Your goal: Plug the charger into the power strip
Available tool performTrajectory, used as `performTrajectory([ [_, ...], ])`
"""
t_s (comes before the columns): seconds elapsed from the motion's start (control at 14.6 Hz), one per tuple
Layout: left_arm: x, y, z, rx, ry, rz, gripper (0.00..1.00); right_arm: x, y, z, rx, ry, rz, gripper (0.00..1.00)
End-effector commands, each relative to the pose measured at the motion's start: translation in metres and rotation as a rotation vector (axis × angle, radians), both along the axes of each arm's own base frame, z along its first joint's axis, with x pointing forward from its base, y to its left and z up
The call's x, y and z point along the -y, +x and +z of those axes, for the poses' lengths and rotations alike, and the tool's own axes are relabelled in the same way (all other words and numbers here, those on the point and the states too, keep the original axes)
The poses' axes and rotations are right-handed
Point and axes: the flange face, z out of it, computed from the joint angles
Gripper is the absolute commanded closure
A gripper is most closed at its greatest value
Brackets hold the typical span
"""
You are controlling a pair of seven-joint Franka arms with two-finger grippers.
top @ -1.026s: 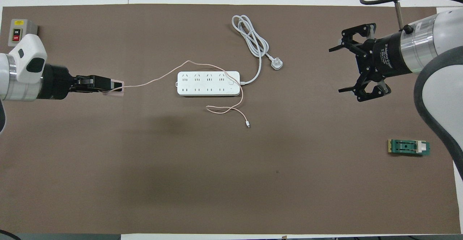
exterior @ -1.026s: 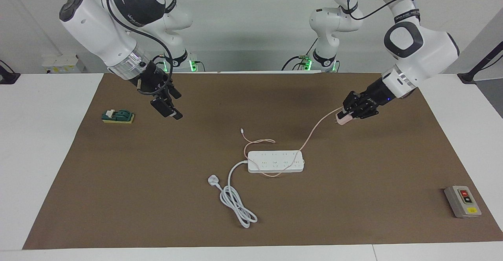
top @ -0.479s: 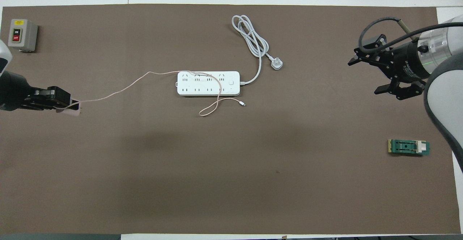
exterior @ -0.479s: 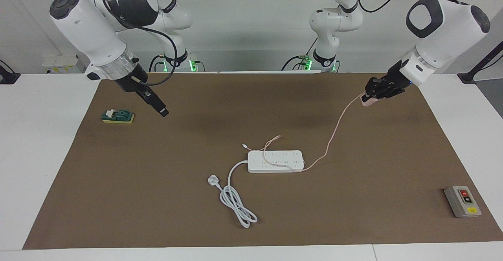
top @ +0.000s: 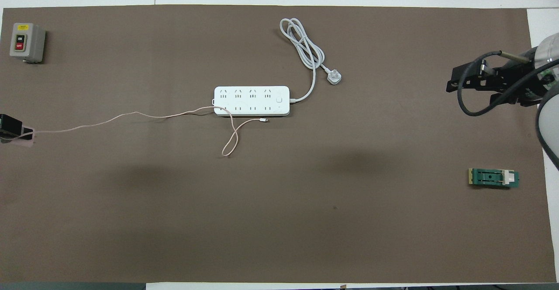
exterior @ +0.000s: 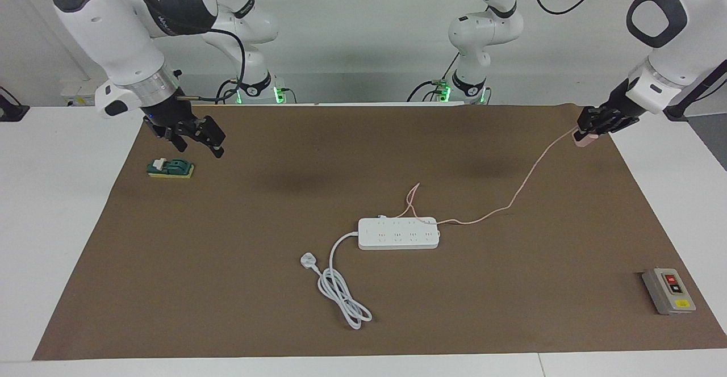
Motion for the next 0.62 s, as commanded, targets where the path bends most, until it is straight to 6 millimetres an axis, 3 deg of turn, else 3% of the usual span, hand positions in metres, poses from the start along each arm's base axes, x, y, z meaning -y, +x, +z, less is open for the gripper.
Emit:
performTrajectory([
  [0.0,-0.008,0.005,0.005,0.026,0.042,0.013,1.00,0.008,-0.019,0.020,0.009,-0.048,0.146,0.00],
  [0.14,-0.037,0.000,0.005,0.027,0.051,0.111,1.00,0.011,-0.029,0.033,0.016,-0.075,0.215,0.00],
  [0.34,-0.060,-0.010,0.008,0.010,0.164,0.085,1.00,0.020,-0.045,0.050,0.013,-0.084,0.271,0.00],
  [0.41,-0.075,-0.015,0.011,0.018,0.172,0.155,1.00,0.020,-0.048,0.053,0.010,-0.084,0.270,0.00],
  [0.55,-0.085,-0.011,0.011,0.067,0.186,0.284,1.00,0.024,-0.059,0.061,-0.006,-0.078,0.263,0.00],
])
